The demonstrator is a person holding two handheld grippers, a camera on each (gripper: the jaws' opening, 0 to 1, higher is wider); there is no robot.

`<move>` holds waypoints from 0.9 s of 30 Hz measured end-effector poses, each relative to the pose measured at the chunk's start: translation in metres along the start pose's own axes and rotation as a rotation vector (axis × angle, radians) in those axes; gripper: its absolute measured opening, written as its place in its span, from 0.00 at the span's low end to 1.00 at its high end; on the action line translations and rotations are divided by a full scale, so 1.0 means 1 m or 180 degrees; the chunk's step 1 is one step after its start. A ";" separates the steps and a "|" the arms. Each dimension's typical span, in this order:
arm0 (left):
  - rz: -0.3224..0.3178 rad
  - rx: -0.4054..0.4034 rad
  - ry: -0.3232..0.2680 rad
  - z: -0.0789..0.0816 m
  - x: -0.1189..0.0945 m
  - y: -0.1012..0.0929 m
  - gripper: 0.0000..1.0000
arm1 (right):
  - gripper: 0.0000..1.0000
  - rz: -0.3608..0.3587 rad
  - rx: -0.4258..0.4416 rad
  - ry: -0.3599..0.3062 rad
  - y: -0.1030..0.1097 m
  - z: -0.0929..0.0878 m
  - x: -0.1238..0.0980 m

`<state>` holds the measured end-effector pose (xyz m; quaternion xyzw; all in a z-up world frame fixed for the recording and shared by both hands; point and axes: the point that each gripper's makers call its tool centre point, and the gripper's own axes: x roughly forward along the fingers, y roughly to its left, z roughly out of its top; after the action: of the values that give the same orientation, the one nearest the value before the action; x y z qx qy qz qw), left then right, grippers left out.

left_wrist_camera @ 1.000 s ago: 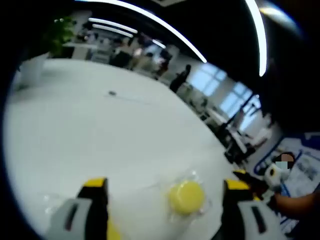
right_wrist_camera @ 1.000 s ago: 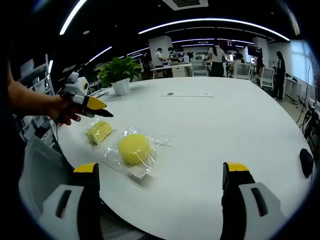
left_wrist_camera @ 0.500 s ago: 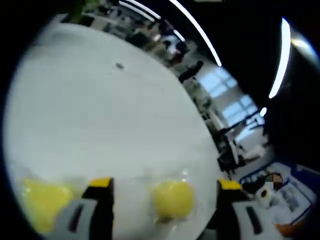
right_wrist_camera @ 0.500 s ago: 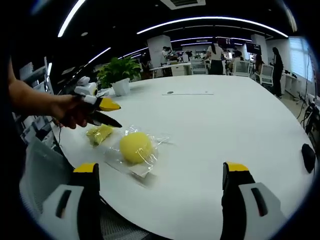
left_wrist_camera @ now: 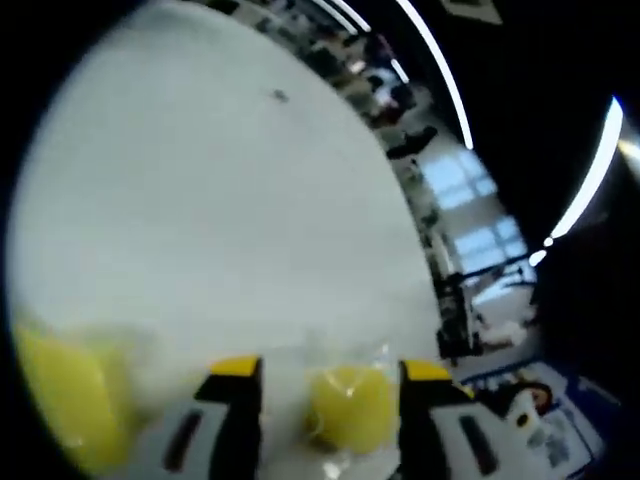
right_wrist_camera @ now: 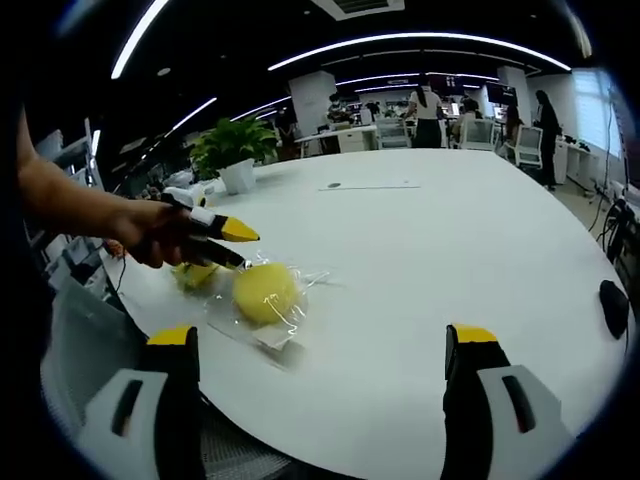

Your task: Compare the silicone blocks by pressing each to a similar depth, holding the contact briefly, and releasing to observe deformation and rebound differences across the visible hardness samples.

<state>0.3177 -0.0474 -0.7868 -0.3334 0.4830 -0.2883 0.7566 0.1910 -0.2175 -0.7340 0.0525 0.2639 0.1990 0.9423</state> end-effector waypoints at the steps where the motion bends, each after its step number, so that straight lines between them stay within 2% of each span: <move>1: 0.0011 -0.0019 0.0001 0.000 0.002 0.001 0.48 | 0.96 -0.0002 0.0002 0.0005 0.000 -0.001 0.000; 7: 0.0094 -0.0052 0.0117 -0.007 0.014 0.003 0.32 | 0.96 -0.0008 0.0023 0.0017 -0.002 -0.003 -0.001; 10: 0.0262 0.0055 0.0184 -0.011 0.018 0.011 0.20 | 0.96 -0.0011 0.0031 0.0016 -0.002 -0.003 -0.002; 12: 0.0193 0.0100 0.0126 -0.009 0.019 0.007 0.19 | 0.96 -0.0007 0.0043 0.0030 -0.002 -0.005 -0.001; 14: 0.0104 0.0332 0.0150 -0.010 0.018 0.004 0.10 | 0.96 0.0000 0.0053 0.0039 -0.001 -0.006 -0.001; 15: 0.0128 0.0572 0.0070 -0.005 0.018 0.006 0.06 | 0.96 0.0005 0.0057 0.0042 -0.001 -0.006 0.000; 16: 0.0121 0.0607 0.0066 -0.005 0.018 0.006 0.02 | 0.96 0.0009 0.0054 0.0042 0.000 -0.006 0.000; 17: 0.0094 0.0539 0.0100 -0.008 0.017 0.002 0.01 | 0.96 0.0013 0.0050 0.0040 0.001 -0.006 0.001; 21: 0.0096 0.0713 0.0086 -0.007 0.018 0.001 0.00 | 0.96 0.0030 0.0044 0.0032 0.002 -0.003 0.002; 24: 0.0105 0.0709 0.0051 -0.007 0.016 -0.003 0.00 | 0.96 0.0032 0.0045 0.0028 0.002 -0.002 0.002; 27: -0.0126 0.0362 -0.0005 -0.005 0.011 -0.018 0.00 | 0.96 0.0060 0.0036 0.0085 0.004 -0.006 0.003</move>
<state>0.3154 -0.0677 -0.7801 -0.2996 0.4585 -0.3299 0.7689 0.1888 -0.2124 -0.7398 0.0576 0.2771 0.2070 0.9365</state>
